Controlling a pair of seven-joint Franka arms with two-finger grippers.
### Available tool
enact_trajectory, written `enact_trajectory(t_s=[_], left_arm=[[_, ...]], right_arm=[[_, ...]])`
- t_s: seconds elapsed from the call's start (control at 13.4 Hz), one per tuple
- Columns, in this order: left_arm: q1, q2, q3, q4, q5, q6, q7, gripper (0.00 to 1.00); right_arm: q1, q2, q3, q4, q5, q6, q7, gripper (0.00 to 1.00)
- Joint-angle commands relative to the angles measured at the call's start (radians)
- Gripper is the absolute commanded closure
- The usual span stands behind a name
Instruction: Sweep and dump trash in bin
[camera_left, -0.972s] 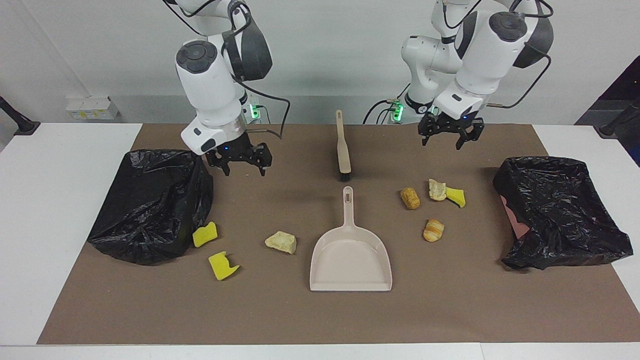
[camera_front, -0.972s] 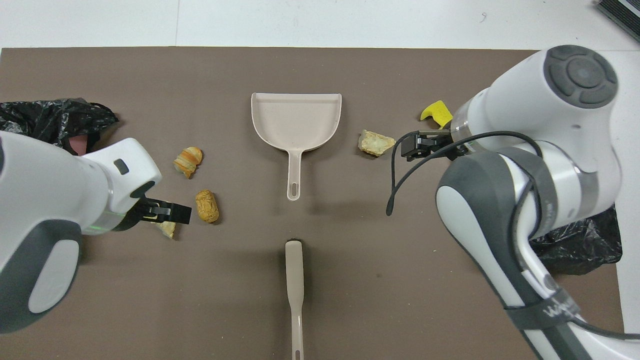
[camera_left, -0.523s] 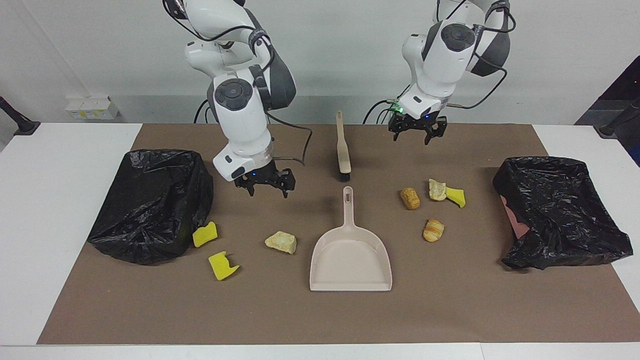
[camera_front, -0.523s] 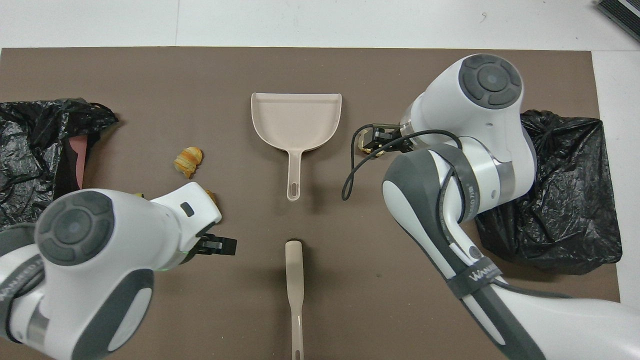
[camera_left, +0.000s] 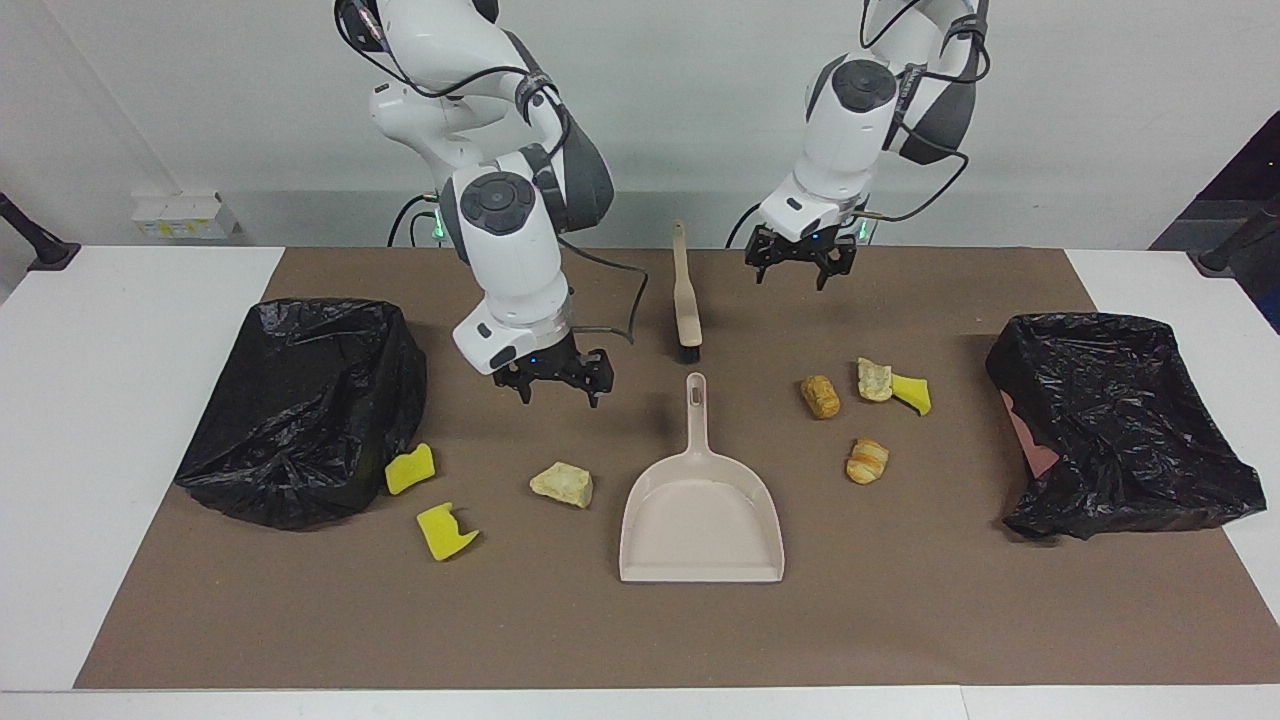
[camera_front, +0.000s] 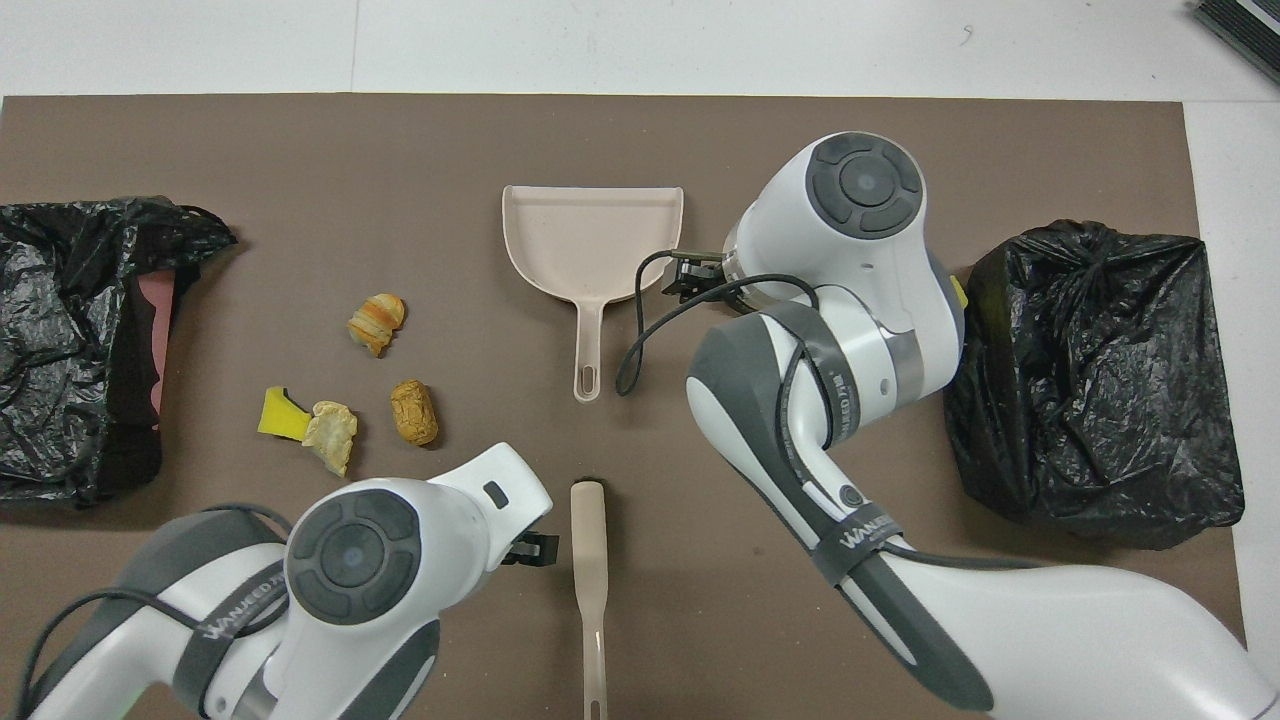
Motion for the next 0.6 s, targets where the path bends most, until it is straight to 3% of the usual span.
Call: enact_trajectory(t_s=[0.0,0.22,0.52], left_arm=[[-0.017,-0.014,0.018,-0.040,0.005,0.049,-0.015,0.00],[-0.016,-0.014,0.018,-0.049,0.005,0.054,-0.015,0.00],[-0.046,0.009,0.018,-0.052,0.005,0.083,-0.024,0.00]], right_arm=[[0.017,0.119,0.002,0.162,0.003,-0.004,0.028,0.00],[0.029,0.211,0.020,0.274,0.006,0.000,0.028,0.00],[0.027,0.225,0.055,0.266,0.007,0.002,0.026,0.00]])
